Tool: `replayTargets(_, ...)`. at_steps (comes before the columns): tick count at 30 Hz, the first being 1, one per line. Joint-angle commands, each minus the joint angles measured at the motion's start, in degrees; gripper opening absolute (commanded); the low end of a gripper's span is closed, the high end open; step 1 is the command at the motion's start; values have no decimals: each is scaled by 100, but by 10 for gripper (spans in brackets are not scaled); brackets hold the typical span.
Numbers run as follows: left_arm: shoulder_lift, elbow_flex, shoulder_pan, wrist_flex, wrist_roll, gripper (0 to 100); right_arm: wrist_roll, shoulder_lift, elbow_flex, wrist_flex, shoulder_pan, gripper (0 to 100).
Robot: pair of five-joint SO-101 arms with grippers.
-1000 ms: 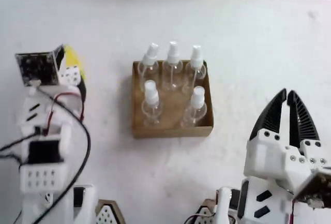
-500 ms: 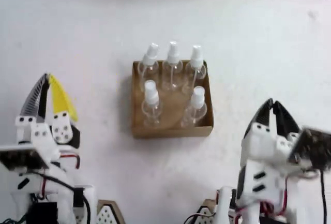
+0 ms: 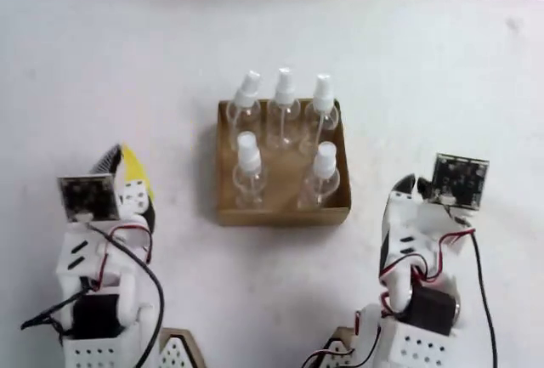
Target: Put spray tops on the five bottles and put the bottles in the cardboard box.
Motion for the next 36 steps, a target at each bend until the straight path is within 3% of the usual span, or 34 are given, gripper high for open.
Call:
replayTargets(1, -101, 440, -31, -18, -633, 24, 105, 13, 396, -365, 66, 16)
replayTargets(9, -101, 967, -57, 105, -914, 24, 97, 13, 1477, -1244, 48, 18)
replayTargets(15, -101, 967, -40, 765, -923, 24, 105, 66, 2189, -1965, 57, 16)
replayTargets(27, -101, 967, -31, 2884, -870, 24, 114, 13, 2180, -409, 13, 16)
replayTargets(32, -101, 967, -48, 3191, -853, 24, 114, 13, 2180, -374, 13, 16)
replayTargets(36, -101, 967, -40, 3191, -325, 24, 97, 13, 2057, 48, -48, 16)
